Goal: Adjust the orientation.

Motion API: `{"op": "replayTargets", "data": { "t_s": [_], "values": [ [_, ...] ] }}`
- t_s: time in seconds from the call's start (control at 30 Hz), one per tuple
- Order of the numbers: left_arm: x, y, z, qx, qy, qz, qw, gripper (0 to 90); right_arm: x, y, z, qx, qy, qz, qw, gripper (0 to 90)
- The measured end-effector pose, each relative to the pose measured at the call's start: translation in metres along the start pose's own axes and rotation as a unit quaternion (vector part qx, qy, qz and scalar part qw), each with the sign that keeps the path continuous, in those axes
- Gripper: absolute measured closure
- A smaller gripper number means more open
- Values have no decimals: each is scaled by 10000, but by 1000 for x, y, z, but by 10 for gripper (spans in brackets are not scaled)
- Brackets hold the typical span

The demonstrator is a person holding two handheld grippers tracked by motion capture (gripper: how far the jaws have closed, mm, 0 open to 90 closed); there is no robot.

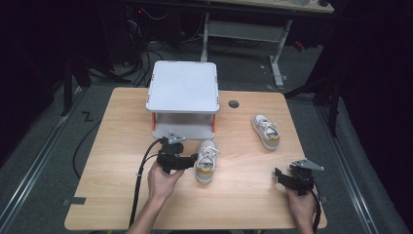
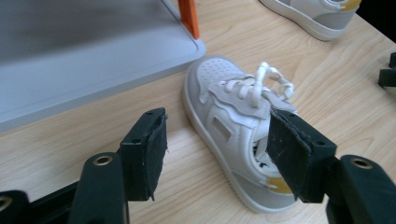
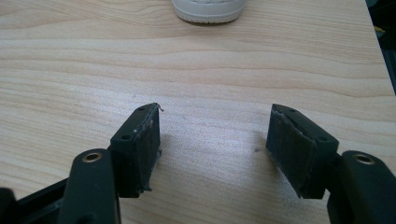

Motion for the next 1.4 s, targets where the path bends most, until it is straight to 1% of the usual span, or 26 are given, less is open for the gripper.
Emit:
{"op": "replayTargets", "data": {
  "t_s": [0.03,0.07,0.1,0.13,0.2,0.27,0.6,0.73,0.9,1.07,1.13,1.17,1.2,1.27,1.33,1.4],
  "values": [
    [4,1,-4,-78,23,-13,10000,375,0,0,0,1,1,3,10000,353],
    [4,1,-4,-78,23,-13,10000,369,0,0,0,1,1,3,10000,353],
    [11,1,-10,-195,106,-40,9997,365,0,0,0,1,-1,1,10000,353],
    [11,1,-10,-195,106,-40,9997,364,0,0,0,2,2,3,10000,353],
    [17,2,-16,-314,137,-109,9994,361,0,0,0,1,-1,2,10000,353],
    [20,2,-21,-386,191,-97,9990,355,0,0,0,0,-1,1,10000,353],
    [37,-5,-38,-504,305,-103,9982,341,0,0,0,0,1,-3,10000,355],
    [46,-11,-46,-576,393,-176,9974,325,0,0,0,-5,19,-13,10000,361],
    [56,-18,-54,-690,413,-314,9963,288,1,0,0,-7,13,-19,10000,367],
    [65,-25,-58,-725,453,-402,9955,277,1,0,0,-7,18,-17,10000,369],
    [69,-30,-59,-742,504,-378,9953,277,1,0,0,-3,21,-14,10000,369],
    [71,-33,-58,-751,589,-327,9949,277,1,0,0,-3,22,-16,10000,369],
    [73,-36,-56,-727,670,-286,9947,278,1,0,0,-6,30,-15,10000,369],
    [77,-44,-54,-638,727,-269,9949,279,1,0,-1,-9,38,-18,10000,375],
    [82,-52,-51,-568,776,-281,9950,279,0,0,-1,-6,57,-18,10000,390],
    [86,-58,-50,-532,807,-343,9947,278,0,0,-1,1,55,-12,10000,402]
  ]
}}
Point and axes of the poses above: each handheld gripper's, and its own axes: z roughly forward along the jaws, y roughly out of its top, x roughly to its left, the point moved 5 cm from there along z, roughly forward along the jaws, and after that the axes turned 9 degrees about -x, right-handed, at the moved point
